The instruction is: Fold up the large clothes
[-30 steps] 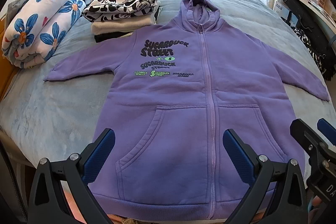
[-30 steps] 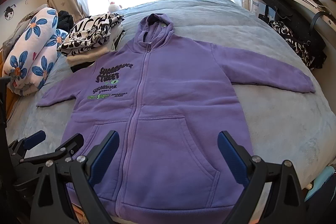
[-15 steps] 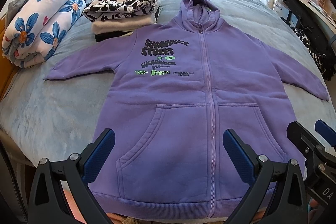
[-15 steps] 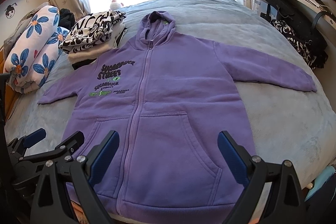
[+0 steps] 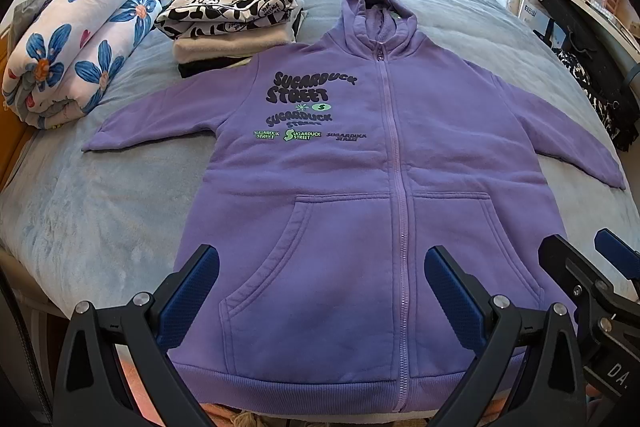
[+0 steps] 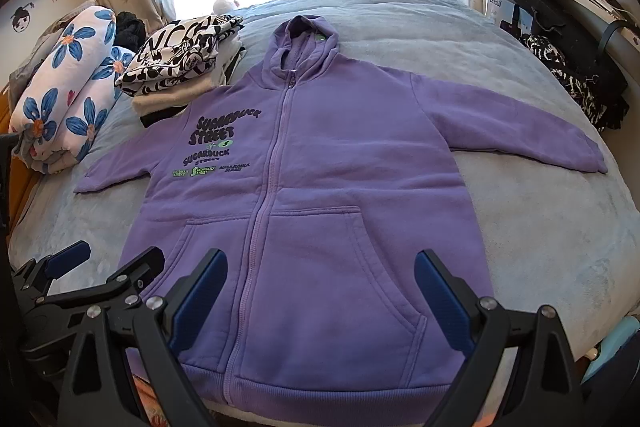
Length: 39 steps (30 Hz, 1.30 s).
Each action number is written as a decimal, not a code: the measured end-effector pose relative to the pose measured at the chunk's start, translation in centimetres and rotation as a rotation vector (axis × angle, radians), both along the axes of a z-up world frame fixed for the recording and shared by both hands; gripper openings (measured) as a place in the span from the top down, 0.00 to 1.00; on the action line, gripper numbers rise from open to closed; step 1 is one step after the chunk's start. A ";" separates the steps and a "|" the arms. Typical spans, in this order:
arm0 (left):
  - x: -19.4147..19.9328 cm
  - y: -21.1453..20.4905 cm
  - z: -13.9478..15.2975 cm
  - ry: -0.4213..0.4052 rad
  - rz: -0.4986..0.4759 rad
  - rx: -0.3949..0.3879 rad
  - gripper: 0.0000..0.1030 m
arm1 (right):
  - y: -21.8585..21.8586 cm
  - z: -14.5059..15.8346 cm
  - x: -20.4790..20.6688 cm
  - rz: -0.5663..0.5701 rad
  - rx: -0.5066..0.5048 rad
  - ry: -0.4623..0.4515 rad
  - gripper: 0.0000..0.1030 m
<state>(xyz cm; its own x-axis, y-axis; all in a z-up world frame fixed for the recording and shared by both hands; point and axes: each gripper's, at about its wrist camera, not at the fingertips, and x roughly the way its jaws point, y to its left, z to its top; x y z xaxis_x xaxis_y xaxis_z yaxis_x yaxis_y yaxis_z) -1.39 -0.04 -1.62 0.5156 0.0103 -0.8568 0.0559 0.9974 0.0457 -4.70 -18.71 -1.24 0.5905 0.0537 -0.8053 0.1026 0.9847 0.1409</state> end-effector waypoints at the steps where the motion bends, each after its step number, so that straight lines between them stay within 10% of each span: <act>1: 0.0 -0.1 0.0 0.000 0.000 0.001 0.01 | 0.0 -0.1 -0.1 0.001 0.000 -0.001 0.08; 39: -0.3 -1.8 0.1 0.005 -0.020 0.015 0.01 | -0.8 -0.1 -0.6 -0.017 0.026 0.004 0.08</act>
<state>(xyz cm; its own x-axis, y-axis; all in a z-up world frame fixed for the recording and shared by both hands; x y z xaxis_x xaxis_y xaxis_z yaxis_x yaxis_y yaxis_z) -1.67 -1.82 -1.56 0.5114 0.0134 -0.8593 0.0759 0.9953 0.0607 -5.29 -19.55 -1.31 0.5886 0.0649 -0.8058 0.1199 0.9787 0.1664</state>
